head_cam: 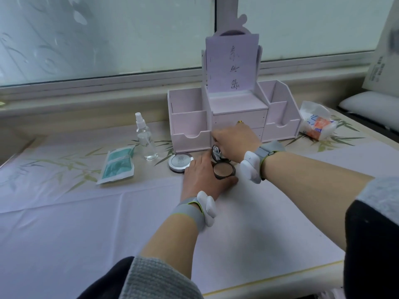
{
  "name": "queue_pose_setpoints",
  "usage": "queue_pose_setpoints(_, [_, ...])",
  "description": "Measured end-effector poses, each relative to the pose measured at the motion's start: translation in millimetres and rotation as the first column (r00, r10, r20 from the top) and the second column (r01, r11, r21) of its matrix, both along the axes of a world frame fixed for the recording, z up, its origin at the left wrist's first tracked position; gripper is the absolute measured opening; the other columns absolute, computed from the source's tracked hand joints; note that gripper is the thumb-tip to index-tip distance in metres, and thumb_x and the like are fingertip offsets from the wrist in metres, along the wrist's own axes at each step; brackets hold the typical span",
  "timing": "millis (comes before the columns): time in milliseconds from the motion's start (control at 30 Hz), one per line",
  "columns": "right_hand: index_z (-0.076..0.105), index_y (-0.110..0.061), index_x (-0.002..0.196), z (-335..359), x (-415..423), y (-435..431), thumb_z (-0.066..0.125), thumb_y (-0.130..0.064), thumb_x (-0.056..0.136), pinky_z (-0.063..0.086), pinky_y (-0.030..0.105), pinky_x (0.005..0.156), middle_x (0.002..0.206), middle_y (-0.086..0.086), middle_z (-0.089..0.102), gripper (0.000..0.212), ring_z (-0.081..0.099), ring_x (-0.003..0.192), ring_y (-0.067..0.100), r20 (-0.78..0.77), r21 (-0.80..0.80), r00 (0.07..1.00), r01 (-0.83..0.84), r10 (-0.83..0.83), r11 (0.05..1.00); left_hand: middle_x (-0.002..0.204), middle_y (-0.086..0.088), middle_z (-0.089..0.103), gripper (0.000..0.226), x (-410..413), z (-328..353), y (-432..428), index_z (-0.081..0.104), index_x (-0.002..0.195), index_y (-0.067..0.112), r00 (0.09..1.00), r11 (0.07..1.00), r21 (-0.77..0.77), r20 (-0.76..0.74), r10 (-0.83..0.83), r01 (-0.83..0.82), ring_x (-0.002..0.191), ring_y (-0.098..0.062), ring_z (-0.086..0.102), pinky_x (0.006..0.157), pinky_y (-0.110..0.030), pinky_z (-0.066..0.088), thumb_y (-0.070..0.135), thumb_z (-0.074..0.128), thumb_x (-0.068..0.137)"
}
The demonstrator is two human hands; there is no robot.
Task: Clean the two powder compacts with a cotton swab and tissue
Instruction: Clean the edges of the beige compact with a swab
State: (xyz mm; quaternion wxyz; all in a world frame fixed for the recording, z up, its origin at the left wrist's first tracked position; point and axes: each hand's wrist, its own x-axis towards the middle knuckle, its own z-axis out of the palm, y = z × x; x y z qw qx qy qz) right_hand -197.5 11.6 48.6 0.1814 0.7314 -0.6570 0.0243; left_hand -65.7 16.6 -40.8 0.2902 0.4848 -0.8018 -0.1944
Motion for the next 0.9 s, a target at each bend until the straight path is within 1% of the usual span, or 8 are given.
queue_pose_setpoints(133, [0.041, -0.021, 0.086, 2.3, -0.5, 12.4, 0.050, -0.012, 0.088, 0.028, 0.032, 0.067, 0.075, -0.001, 0.048, 0.012, 0.041, 0.071, 0.024, 0.026, -0.049, 0.998, 0.062, -0.061, 0.997, 0.106, 0.014, 0.062, 0.076, 0.5, 0.7, -0.8, 0.050, 0.121, 0.039, 1.000, 1.000, 0.012, -0.005, -0.003, 0.003, 0.104, -0.018, 0.056, 0.090, -0.040, 0.048, 0.075, 0.071, 0.057])
queue_pose_setpoints(233, [0.053, -0.015, 0.095, 6.4, -6.9, 15.7, 0.052, -0.015, 0.090, 0.031, 0.031, 0.061, 0.085, 0.003, 0.062, 0.005, 0.045, 0.067, 0.026, 0.017, -0.008, 0.993, 0.113, -0.113, 0.994, 0.112, 0.011, 0.060, 0.074, 3.3, 3.2, 3.5, 0.052, 0.122, 0.036, 1.000, 1.000, 0.021, 0.004, -0.019, 0.019, 0.107, -0.019, 0.053, 0.093, -0.039, 0.046, 0.070, 0.072, 0.060])
queue_pose_setpoints(333, [0.059, -0.015, 0.108, 9.8, -15.9, 18.8, 0.050, -0.017, 0.091, 0.036, 0.032, 0.065, 0.105, 0.009, 0.067, 0.020, 0.064, 0.087, 0.033, 0.036, 0.054, 0.990, 0.136, -0.138, 0.989, 0.114, 0.011, 0.059, 0.072, 4.4, 4.8, 5.1, 0.052, 0.119, 0.037, 1.000, 1.000, -0.013, 0.009, -0.017, 0.017, 0.110, -0.019, 0.053, 0.093, -0.036, 0.044, 0.071, 0.071, 0.058])
queue_pose_setpoints(433, [0.058, -0.010, 0.112, 1.7, -22.2, 19.4, 0.048, -0.012, 0.089, 0.040, 0.033, 0.065, 0.107, 0.010, 0.068, 0.026, 0.067, 0.092, 0.032, 0.022, 0.049, 0.990, 0.138, -0.140, 0.989, 0.116, 0.015, 0.058, 0.079, 4.9, 6.4, 5.0, 0.047, 0.126, 0.041, 1.000, 1.000, -0.009, -0.006, -0.025, 0.025, 0.112, -0.015, 0.053, 0.094, -0.033, 0.044, 0.073, 0.068, 0.057])
queue_pose_setpoints(533, [0.050, 0.000, 0.133, -4.2, -28.1, 21.7, 0.047, -0.011, 0.089, 0.043, 0.035, 0.068, 0.109, 0.011, 0.069, 0.045, 0.067, 0.095, 0.032, 0.015, 0.079, 0.981, 0.194, -0.196, 0.978, 0.115, 0.017, 0.056, 0.085, 4.6, 8.7, 5.7, 0.044, 0.131, 0.042, 1.000, 1.000, -0.017, -0.021, -0.023, 0.023, 0.114, -0.012, 0.052, 0.096, -0.030, 0.042, 0.075, 0.067, 0.056])
queue_pose_setpoints(667, [0.064, -0.013, 0.109, -6.4, -22.1, 29.7, 0.047, -0.013, 0.090, 0.050, 0.035, 0.077, 0.107, 0.008, 0.068, 0.025, 0.065, 0.096, 0.029, 0.048, 0.209, 0.980, 0.177, -0.191, 0.962, 0.121, 0.017, 0.051, 0.089, 2.9, 14.5, 7.0, 0.035, 0.137, 0.046, 0.999, 1.000, 0.004, 0.023, -0.025, 0.025, 0.118, -0.013, 0.048, 0.096, -0.028, 0.038, 0.074, 0.065, 0.058])
queue_pose_setpoints(767, [0.062, -0.013, 0.111, -10.9, -16.3, 29.6, 0.046, -0.015, 0.092, 0.049, 0.036, 0.078, 0.108, 0.008, 0.067, 0.024, 0.064, 0.098, 0.029, 0.049, 0.220, 0.983, 0.164, -0.179, 0.961, 0.123, 0.019, 0.052, 0.089, 3.1, 14.4, 8.5, 0.034, 0.138, 0.047, 1.000, 1.000, -0.001, 0.002, -0.024, 0.024, 0.118, -0.013, 0.048, 0.097, -0.030, 0.039, 0.074, 0.065, 0.059])
queue_pose_setpoints(900, [0.059, -0.012, 0.109, -10.5, -8.1, 24.3, 0.046, -0.013, 0.093, 0.042, 0.033, 0.069, 0.105, 0.009, 0.067, 0.021, 0.064, 0.094, 0.029, 0.004, 0.198, 0.991, 0.131, -0.134, 0.971, 0.121, 0.022, 0.053, 0.087, 3.4, 10.9, 5.8, 0.035, 0.137, 0.049, 1.000, 1.000, 0.009, -0.017, -0.021, 0.022, 0.116, -0.011, 0.050, 0.097, -0.031, 0.041, 0.074, 0.065, 0.058])
